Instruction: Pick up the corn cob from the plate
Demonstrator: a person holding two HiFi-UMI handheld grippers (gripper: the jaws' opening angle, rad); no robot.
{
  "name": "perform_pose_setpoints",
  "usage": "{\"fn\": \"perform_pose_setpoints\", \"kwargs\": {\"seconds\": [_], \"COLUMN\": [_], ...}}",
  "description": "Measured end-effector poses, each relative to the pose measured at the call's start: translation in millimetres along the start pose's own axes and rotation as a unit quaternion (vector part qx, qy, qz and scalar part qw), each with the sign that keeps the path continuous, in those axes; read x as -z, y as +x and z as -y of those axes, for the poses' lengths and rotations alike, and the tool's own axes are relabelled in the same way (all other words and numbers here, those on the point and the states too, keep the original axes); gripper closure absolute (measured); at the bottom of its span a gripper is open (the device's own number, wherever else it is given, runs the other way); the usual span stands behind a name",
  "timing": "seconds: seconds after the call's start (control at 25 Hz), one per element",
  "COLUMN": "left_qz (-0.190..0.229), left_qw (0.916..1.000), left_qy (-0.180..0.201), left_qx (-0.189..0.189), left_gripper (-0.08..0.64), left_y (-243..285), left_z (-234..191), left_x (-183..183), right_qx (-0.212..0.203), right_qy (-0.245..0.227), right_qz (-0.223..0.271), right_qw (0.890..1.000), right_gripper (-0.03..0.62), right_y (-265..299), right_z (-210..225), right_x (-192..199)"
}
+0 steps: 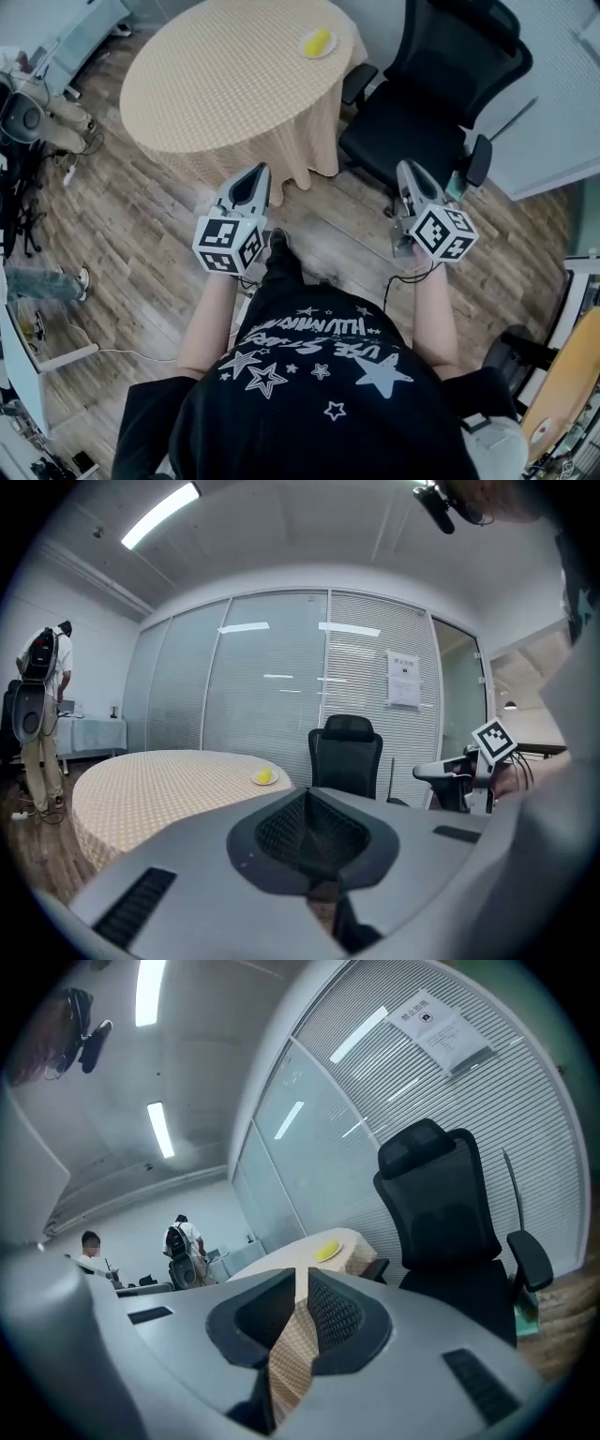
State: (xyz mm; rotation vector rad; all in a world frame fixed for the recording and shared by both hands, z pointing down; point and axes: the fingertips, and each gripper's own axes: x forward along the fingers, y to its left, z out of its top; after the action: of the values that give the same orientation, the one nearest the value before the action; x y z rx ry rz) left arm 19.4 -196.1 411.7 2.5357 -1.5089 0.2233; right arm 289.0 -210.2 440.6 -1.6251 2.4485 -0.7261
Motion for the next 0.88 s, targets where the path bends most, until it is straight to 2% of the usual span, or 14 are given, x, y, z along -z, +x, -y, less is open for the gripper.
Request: {"fn": "perform_pose_setpoints", "kwargs": {"seconds": [0.16,0.4,0.52,0.88], "left_qz": [-0.005,-0.010,-0.007,-0.009], "left_qw": [0.9999,0.9996,0.9995,0.9984], "left_qy": [-0.003,-0.007,-0.007,-0.010], "left_qx": [0.014,0.027,0.029,0.055], "left_gripper": [0.552,0.552,0.552,0.552], "left_y": [30.4,73.6,89.3,125.4], "left_z": [-29.9,-82.9,-112.2,-180.7], "left_x": [-2.9,-16.4,-25.8,-37.5], "right_qx": [0.021,0.032,0.043,0.079], "right_qy": [0.008,0.035,0.031,0.042], "right_qz": [-0.004,-0.002,-0.011,-0.036], "right_qw": [1.000,0.999,0.999,0.995], "right_gripper": [0.540,0.540,0.540,0.539], "right_y": [35.2,98.3,131.0,208.3], "right_z": [5.9,2.0,-5.9,-29.6], "right_x": [-2.0,-18.7,-24.2,-16.8]}}
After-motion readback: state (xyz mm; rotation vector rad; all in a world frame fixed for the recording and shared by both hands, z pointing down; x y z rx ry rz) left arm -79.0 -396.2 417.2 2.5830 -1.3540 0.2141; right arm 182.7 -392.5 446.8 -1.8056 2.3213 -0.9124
